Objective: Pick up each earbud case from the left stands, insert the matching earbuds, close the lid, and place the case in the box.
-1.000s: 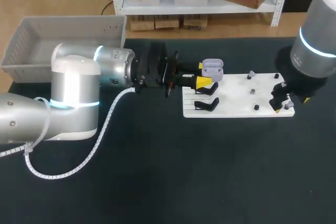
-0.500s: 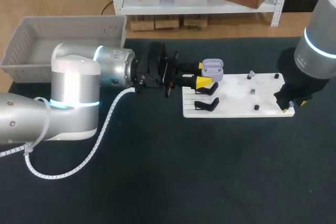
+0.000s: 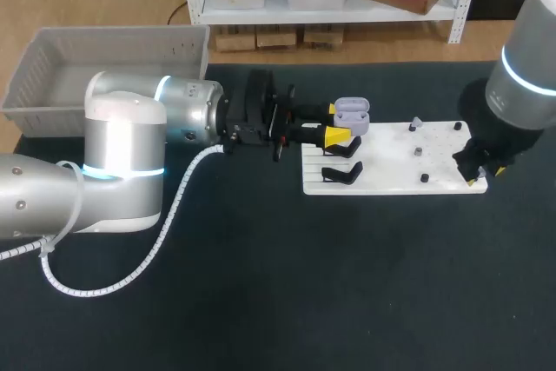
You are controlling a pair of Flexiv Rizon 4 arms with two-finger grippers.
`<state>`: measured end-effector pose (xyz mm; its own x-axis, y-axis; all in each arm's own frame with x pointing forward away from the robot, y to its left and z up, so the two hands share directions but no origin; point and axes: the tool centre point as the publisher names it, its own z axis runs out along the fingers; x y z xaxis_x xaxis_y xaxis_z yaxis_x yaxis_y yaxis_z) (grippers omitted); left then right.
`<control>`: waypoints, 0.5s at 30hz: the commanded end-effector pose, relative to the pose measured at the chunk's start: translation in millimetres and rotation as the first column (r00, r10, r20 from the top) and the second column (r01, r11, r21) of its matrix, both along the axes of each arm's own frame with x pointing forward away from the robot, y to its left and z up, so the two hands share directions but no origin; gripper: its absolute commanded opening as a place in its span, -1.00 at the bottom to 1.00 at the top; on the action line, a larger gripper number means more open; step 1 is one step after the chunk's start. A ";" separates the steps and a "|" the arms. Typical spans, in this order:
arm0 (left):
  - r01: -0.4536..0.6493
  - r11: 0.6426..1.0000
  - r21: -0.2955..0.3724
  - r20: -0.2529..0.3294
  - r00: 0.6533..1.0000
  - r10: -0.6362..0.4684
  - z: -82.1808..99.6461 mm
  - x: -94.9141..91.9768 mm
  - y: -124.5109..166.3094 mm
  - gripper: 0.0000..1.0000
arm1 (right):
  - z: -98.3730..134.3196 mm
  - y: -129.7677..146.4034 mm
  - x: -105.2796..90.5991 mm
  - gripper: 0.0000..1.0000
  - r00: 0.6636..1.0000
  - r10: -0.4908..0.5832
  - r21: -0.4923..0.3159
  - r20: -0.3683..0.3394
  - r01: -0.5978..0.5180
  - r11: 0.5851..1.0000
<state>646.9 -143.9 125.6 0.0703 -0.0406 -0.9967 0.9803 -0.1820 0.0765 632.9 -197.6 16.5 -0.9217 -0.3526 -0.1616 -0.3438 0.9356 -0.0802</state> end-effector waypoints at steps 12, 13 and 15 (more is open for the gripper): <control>-0.006 1.000 -0.002 0.002 1.000 0.006 -0.4 -1.6 0.0 -1.00 | -3.3 -1.8 3.5 -0.27 1.000 -0.003 0.003 -0.007 0.003 1.000; -0.006 1.000 -0.002 0.002 1.000 0.006 -0.4 -1.6 0.0 -1.00 | -3.4 -1.8 3.5 -0.29 1.000 -0.002 0.002 -0.007 0.002 1.000; -0.006 1.000 -0.002 0.002 1.000 0.006 -0.4 -1.6 0.0 -1.00 | -3.6 -1.9 3.4 -0.31 1.000 -0.001 0.001 -0.008 0.001 1.000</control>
